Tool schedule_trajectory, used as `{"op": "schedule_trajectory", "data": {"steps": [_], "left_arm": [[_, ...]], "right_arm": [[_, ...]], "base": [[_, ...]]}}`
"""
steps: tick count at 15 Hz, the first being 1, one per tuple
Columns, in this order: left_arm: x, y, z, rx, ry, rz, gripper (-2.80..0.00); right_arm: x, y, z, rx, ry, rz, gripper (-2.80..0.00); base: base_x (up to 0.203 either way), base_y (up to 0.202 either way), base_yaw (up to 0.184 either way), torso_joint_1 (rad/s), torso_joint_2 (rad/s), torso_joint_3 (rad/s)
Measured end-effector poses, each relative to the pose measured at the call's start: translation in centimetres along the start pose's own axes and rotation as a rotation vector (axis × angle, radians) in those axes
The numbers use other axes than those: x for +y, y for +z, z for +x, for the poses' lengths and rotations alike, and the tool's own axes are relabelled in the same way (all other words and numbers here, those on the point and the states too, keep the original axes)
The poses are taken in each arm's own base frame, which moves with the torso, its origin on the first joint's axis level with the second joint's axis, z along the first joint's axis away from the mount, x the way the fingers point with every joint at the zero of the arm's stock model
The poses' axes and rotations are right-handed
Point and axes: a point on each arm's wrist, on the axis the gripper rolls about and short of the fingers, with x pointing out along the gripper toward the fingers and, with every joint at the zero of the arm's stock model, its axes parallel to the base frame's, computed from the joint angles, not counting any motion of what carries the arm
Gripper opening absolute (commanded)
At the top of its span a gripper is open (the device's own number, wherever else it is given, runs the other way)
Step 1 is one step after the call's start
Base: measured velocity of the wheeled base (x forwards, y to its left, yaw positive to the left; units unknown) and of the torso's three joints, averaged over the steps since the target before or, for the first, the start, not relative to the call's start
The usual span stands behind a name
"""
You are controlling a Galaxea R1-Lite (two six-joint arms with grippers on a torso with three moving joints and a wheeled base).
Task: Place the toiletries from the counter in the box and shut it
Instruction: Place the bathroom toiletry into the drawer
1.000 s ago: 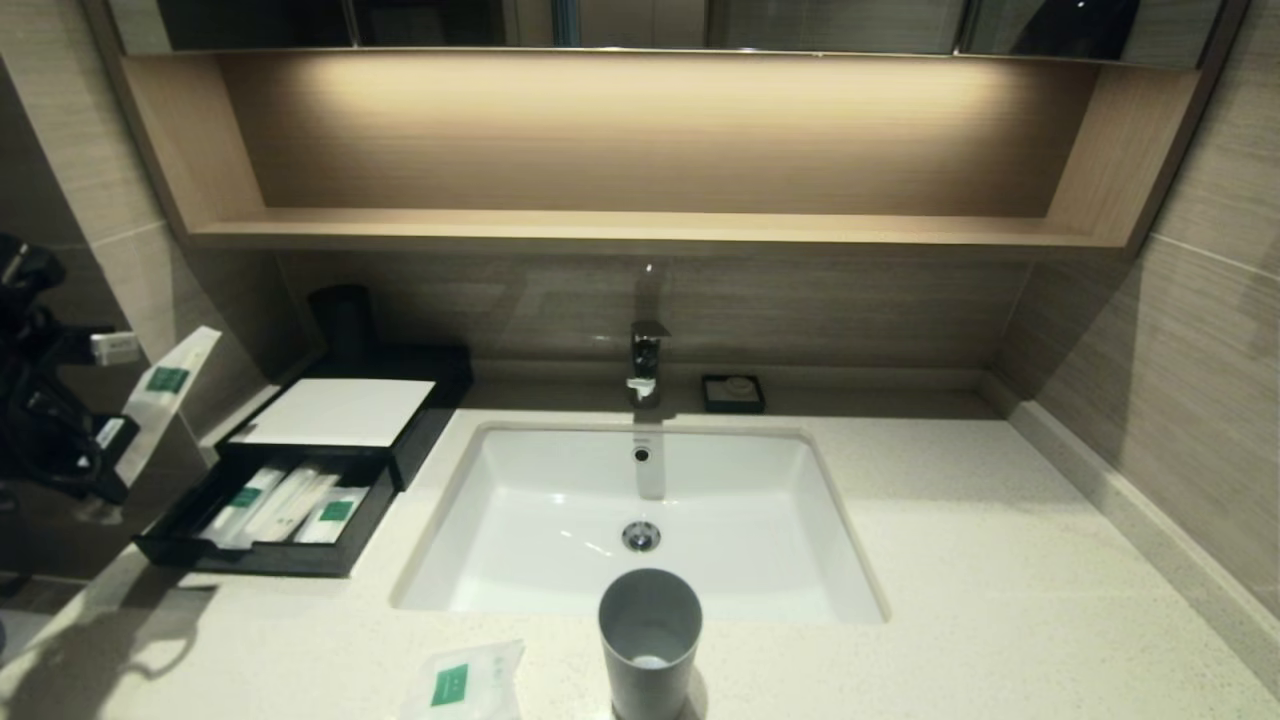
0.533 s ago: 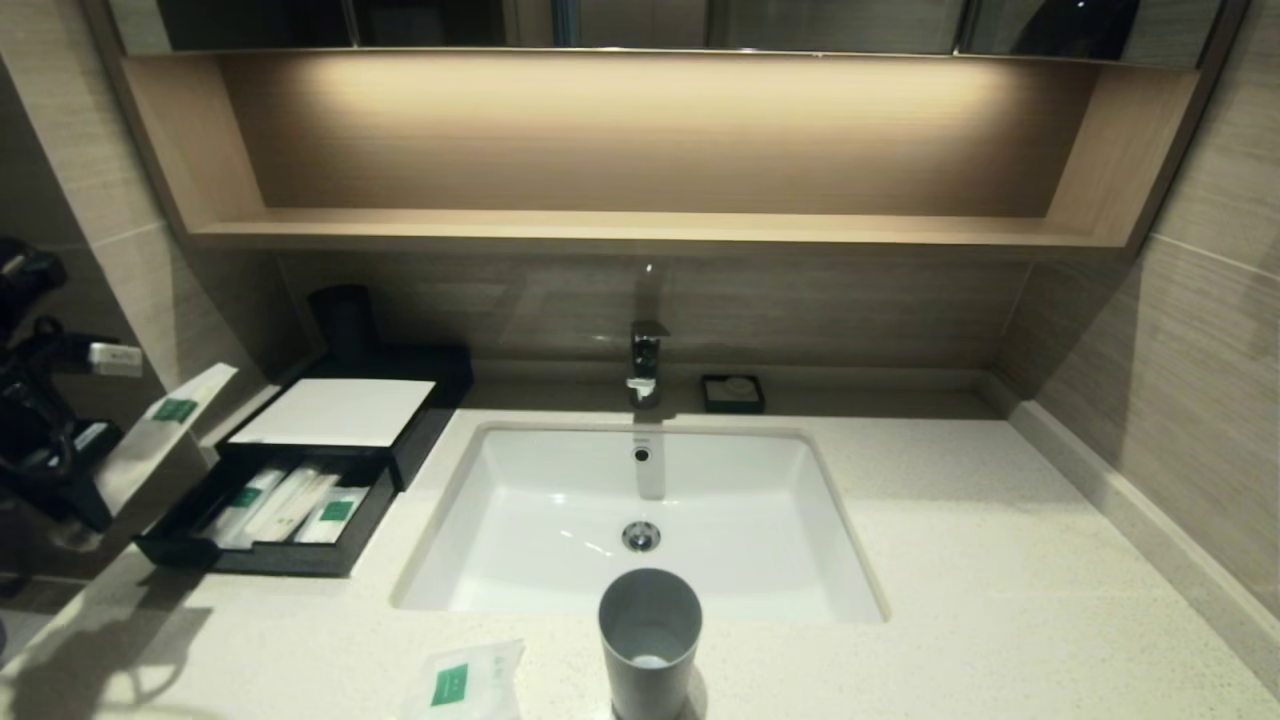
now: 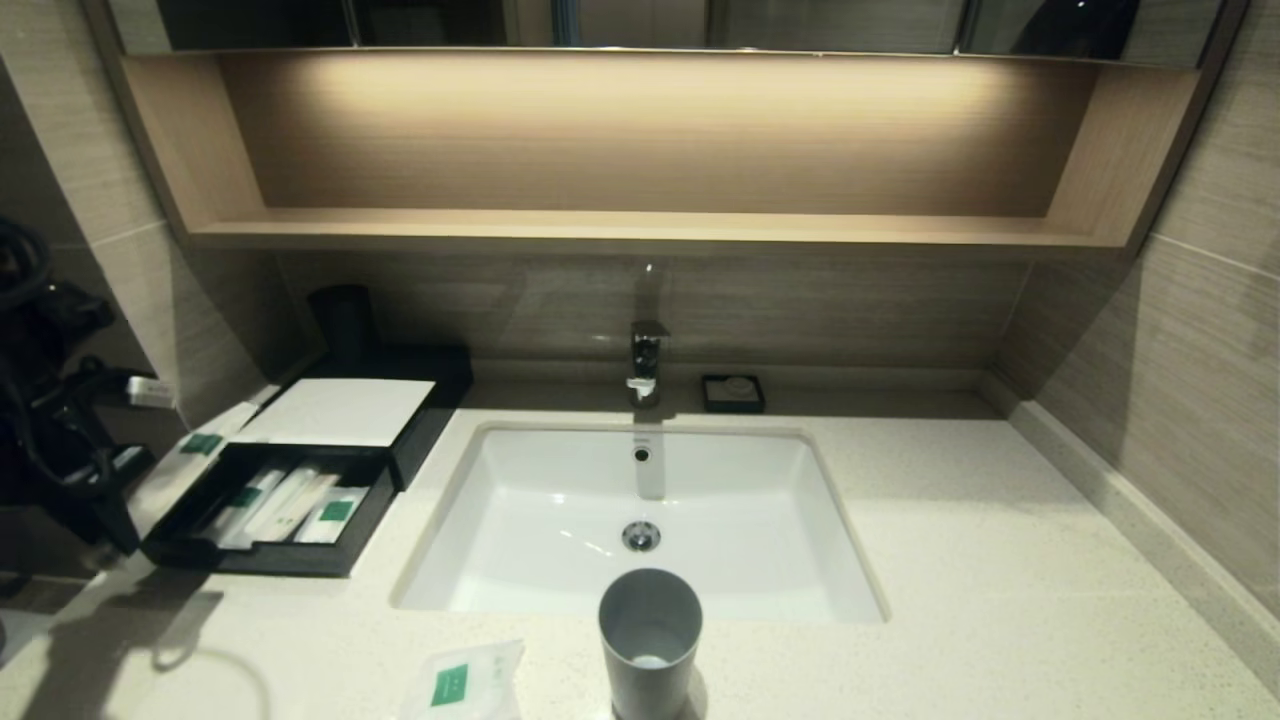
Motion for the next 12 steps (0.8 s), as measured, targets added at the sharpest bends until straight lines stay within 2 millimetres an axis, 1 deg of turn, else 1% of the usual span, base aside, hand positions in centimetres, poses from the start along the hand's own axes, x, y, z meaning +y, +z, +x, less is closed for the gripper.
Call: {"op": "schedule_trajectory", "data": {"steps": [5, 9, 12], "left_arm": [[-0.2, 0.5, 0.8, 0.027, -0.009, 0.0, -2.8], [-0.4, 0.0, 0.8, 0.076, -0.026, 0.005, -2.8], [-0.2, 0.3, 1.4, 0.091, -0.029, 0.005, -2.8]], "right_arm": [[0.0, 0.0, 0.0, 0.0, 0.0, 0.001, -2.8], [0.0, 0.0, 0.0, 0.0, 0.0, 0.0, -2.8], [0.0, 0.0, 0.0, 0.0, 0.0, 0.001, -2.8]], "base": [[0.0, 0.0, 0.0, 0.0, 0.0, 0.0], [0.0, 0.0, 0.0, 0.0, 0.0, 0.0], [0.0, 0.0, 0.0, 0.0, 0.0, 0.0]]}}
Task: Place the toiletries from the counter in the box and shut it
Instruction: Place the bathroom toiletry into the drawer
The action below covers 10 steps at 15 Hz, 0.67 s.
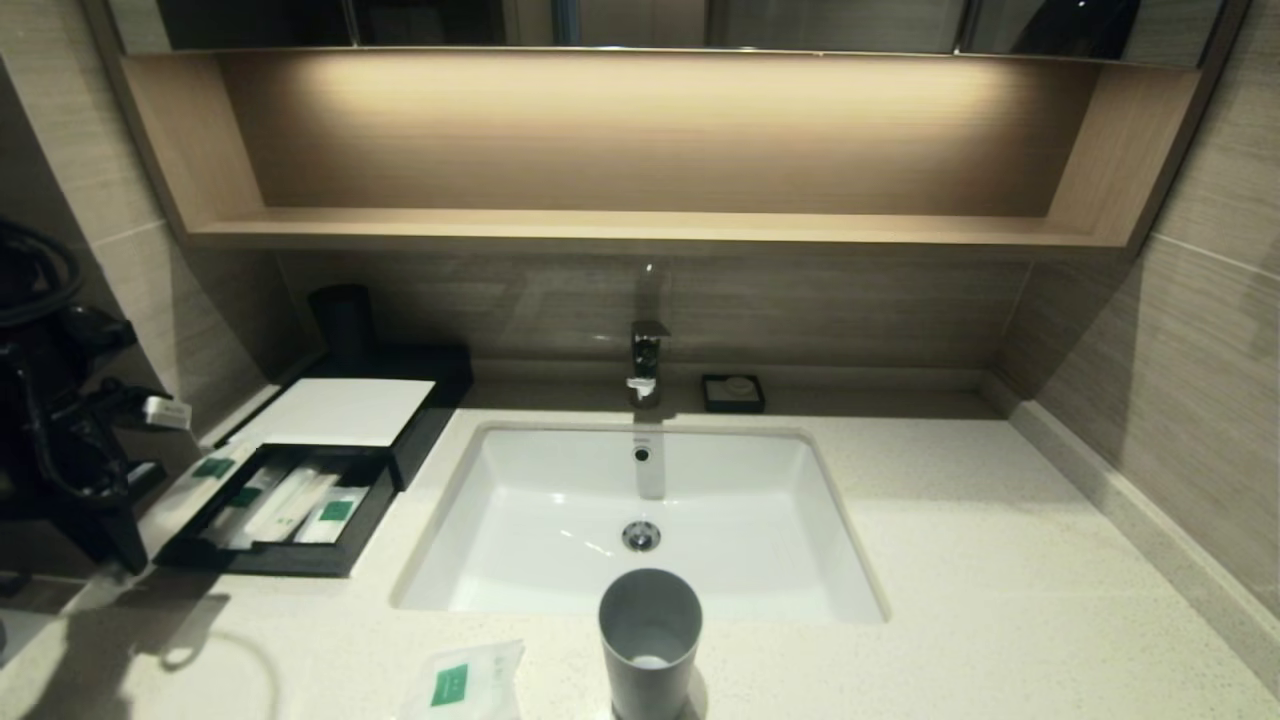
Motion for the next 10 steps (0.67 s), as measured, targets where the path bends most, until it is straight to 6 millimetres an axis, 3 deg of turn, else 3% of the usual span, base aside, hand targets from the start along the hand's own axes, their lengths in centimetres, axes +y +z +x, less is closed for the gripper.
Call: {"op": "schedule_trajectory", "data": {"steps": [10], "left_arm": [[-0.1, 1.2, 1.7, 0.041, -0.013, 0.003, -2.8]], "right_arm": [[0.0, 0.0, 0.0, 0.0, 0.0, 0.0, -2.8]], "base": [[0.0, 0.0, 0.0, 0.0, 0.0, 0.0]]}}
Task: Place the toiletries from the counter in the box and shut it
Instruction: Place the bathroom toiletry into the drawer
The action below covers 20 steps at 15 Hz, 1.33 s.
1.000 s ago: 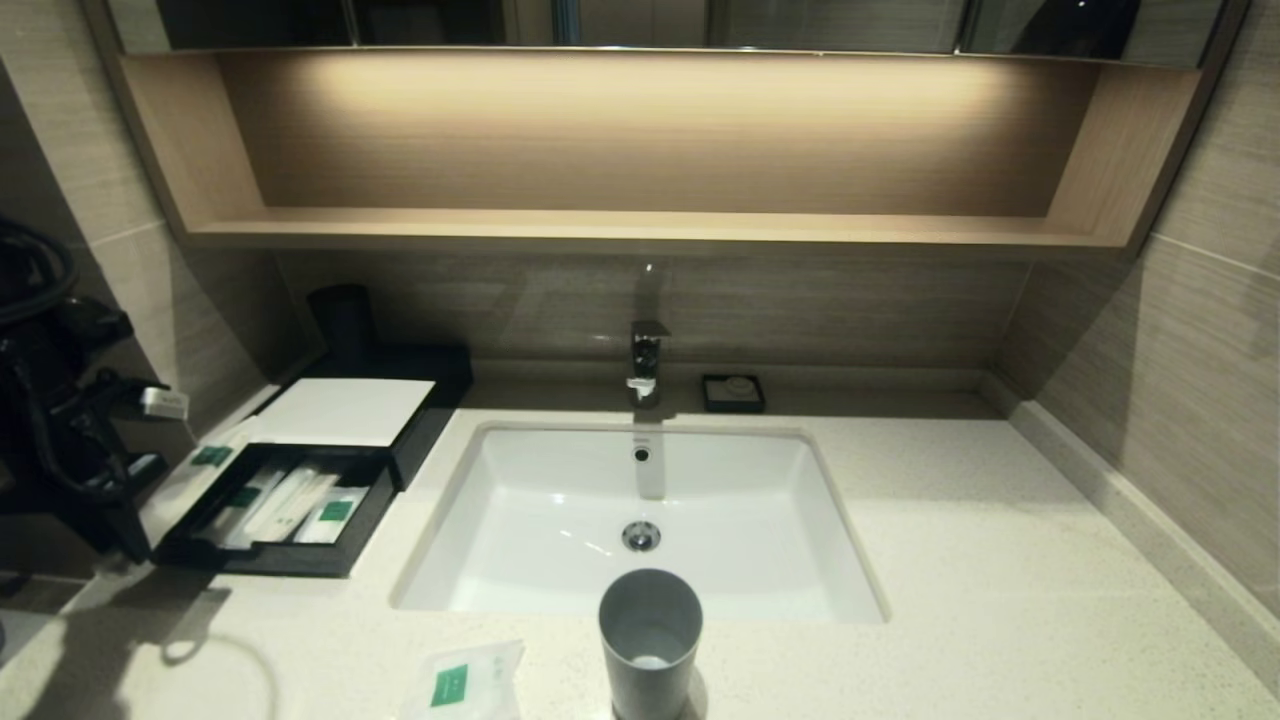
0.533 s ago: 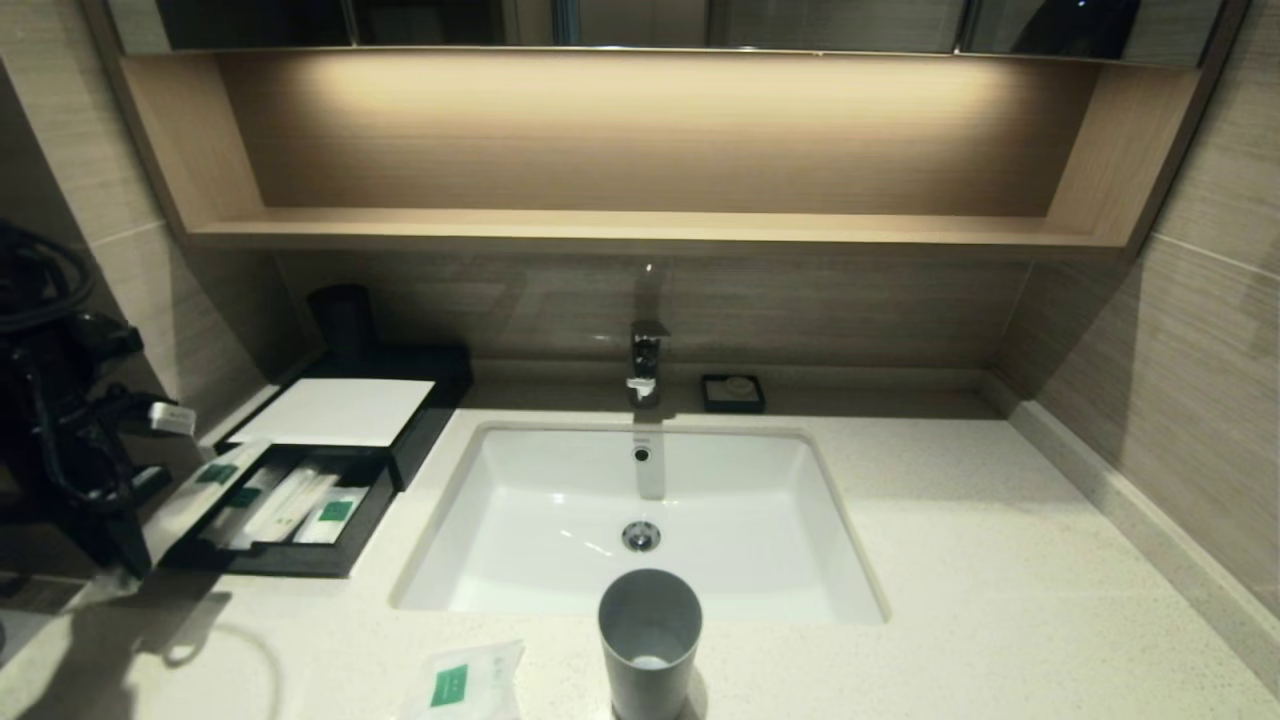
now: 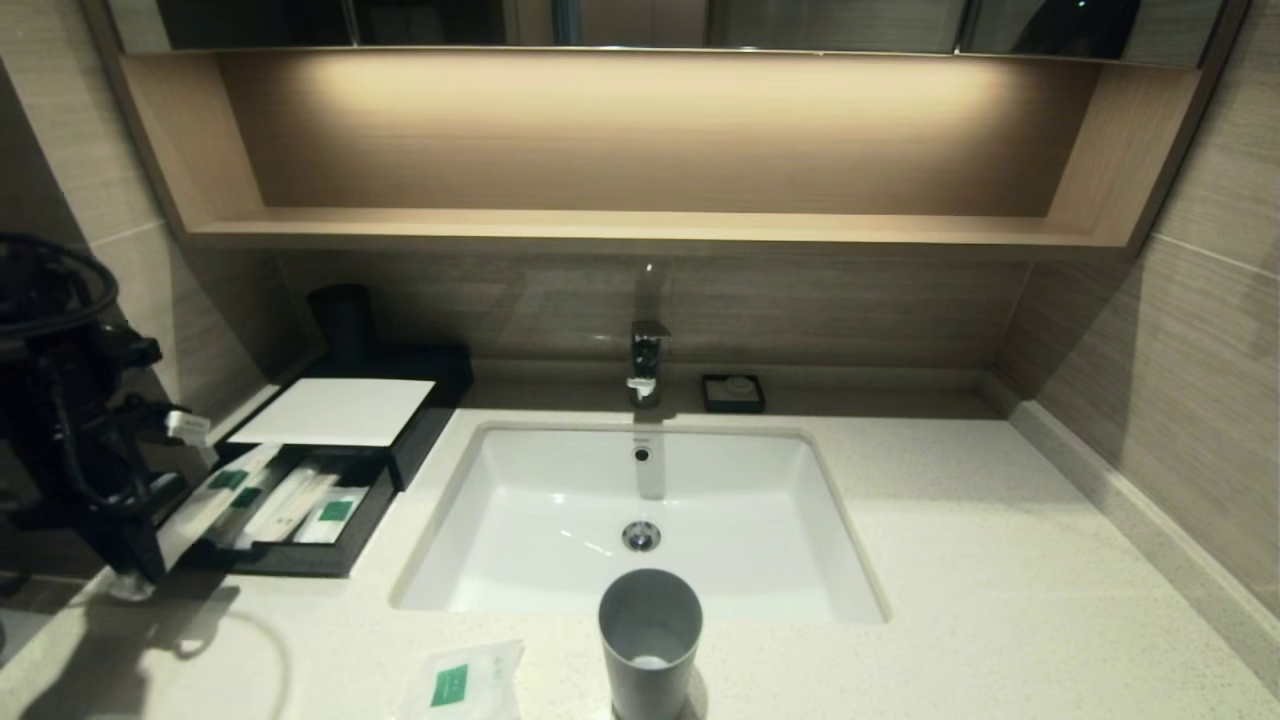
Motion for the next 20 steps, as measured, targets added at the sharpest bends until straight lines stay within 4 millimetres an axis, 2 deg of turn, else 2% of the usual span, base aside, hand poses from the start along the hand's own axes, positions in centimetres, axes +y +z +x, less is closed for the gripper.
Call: {"op": "schedule_trajectory", "data": {"steps": [5, 10, 20], "left_arm": [[0.05, 0.21, 0.27, 0.004, -0.002, -0.009, -2.8], [-0.26, -0.65, -0.22, 0.046, -0.017, -0.04, -2.8], [0.01, -0.07, 0.56, 0.057, -0.02, -0.067, -2.8]], "right_arm": [[0.0, 0.0, 0.0, 0.0, 0.0, 0.0, -2.8], [0.0, 0.0, 0.0, 0.0, 0.0, 0.0, -2.8], [0.0, 0.0, 0.0, 0.0, 0.0, 0.0, -2.8]], "base": [[0.0, 0.0, 0.0, 0.0, 0.0, 0.0], [0.0, 0.0, 0.0, 0.0, 0.0, 0.0], [0.0, 0.0, 0.0, 0.0, 0.0, 0.0]]}}
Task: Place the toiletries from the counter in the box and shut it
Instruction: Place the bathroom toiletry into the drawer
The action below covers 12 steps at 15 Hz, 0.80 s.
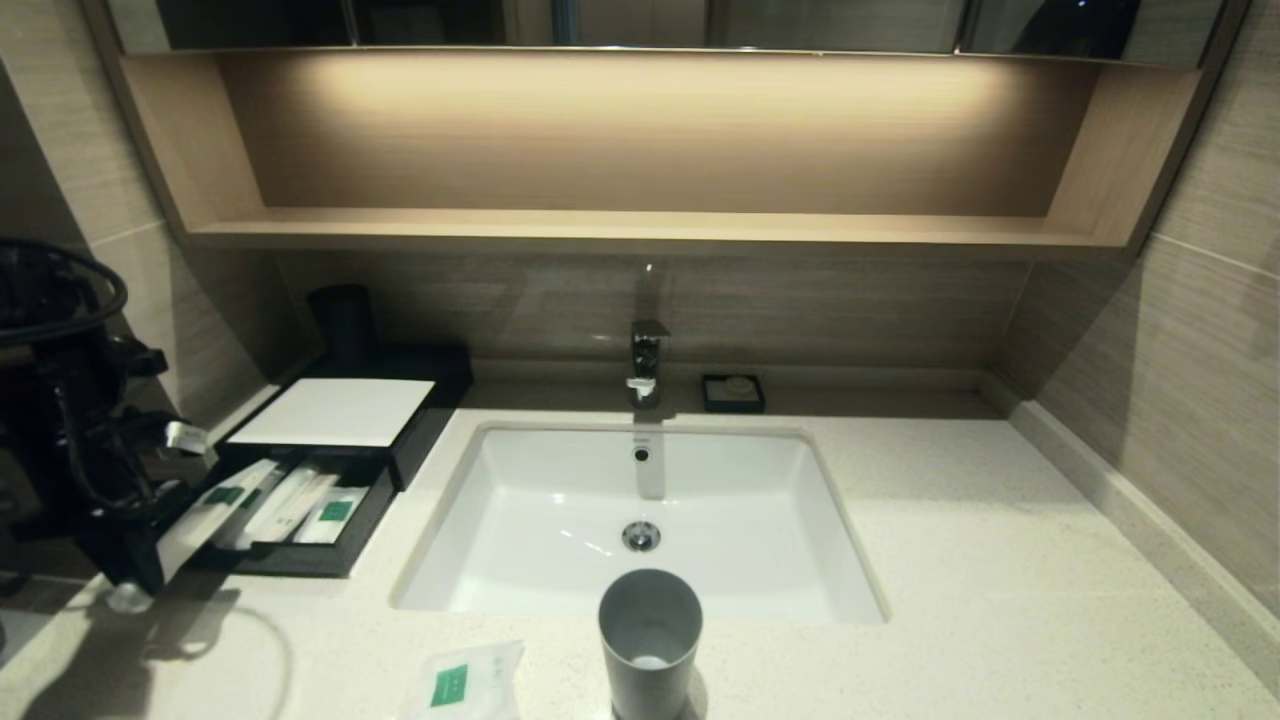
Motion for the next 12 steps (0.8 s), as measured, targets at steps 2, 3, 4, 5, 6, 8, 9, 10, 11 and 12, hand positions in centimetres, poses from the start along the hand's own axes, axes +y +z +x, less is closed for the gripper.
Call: {"op": "schedule_trajectory", "data": {"steps": [2, 3, 4, 5, 6, 8, 9, 10, 11, 12], "left_arm": [[0.0, 0.1, 0.1, -0.002, 0.001, -0.003, -2.8], [0.1, 0.3, 0.1, -0.013, 0.003, -0.004, -2.8], [0.1, 0.4, 0.2, -0.022, 0.007, -0.008, -2.8], [0.2, 0.6, 0.2, -0.033, 0.011, -0.011, -2.8], [0.2, 0.7, 0.3, -0.044, 0.014, -0.011, -2.8], [0.3, 1.0, 0.3, -0.071, 0.024, -0.007, -2.8], [0.4, 1.2, 0.3, -0.08, 0.027, -0.005, -2.8], [0.4, 1.3, 0.4, -0.086, 0.029, -0.004, -2.8], [0.4, 1.4, 0.4, -0.09, 0.031, -0.001, -2.8], [0.3, 1.6, 0.5, -0.098, 0.034, 0.002, -2.8]], "right_arm": [[0.0, 0.0, 0.0, 0.0, 0.0, 0.0, -2.8], [0.0, 0.0, 0.0, 0.0, 0.0, 0.0, -2.8], [0.0, 0.0, 0.0, 0.0, 0.0, 0.0, -2.8], [0.0, 0.0, 0.0, 0.0, 0.0, 0.0, -2.8], [0.0, 0.0, 0.0, 0.0, 0.0, 0.0, -2.8], [0.0, 0.0, 0.0, 0.0, 0.0, 0.0, -2.8], [0.0, 0.0, 0.0, 0.0, 0.0, 0.0, -2.8], [0.0, 0.0, 0.0, 0.0, 0.0, 0.0, -2.8], [0.0, 0.0, 0.0, 0.0, 0.0, 0.0, -2.8], [0.0, 0.0, 0.0, 0.0, 0.0, 0.0, -2.8]], "base": [[0.0, 0.0, 0.0, 0.0, 0.0, 0.0], [0.0, 0.0, 0.0, 0.0, 0.0, 0.0], [0.0, 0.0, 0.0, 0.0, 0.0, 0.0], [0.0, 0.0, 0.0, 0.0, 0.0, 0.0], [0.0, 0.0, 0.0, 0.0, 0.0, 0.0], [0.0, 0.0, 0.0, 0.0, 0.0, 0.0], [0.0, 0.0, 0.0, 0.0, 0.0, 0.0], [0.0, 0.0, 0.0, 0.0, 0.0, 0.0], [0.0, 0.0, 0.0, 0.0, 0.0, 0.0], [0.0, 0.0, 0.0, 0.0, 0.0, 0.0]]}}
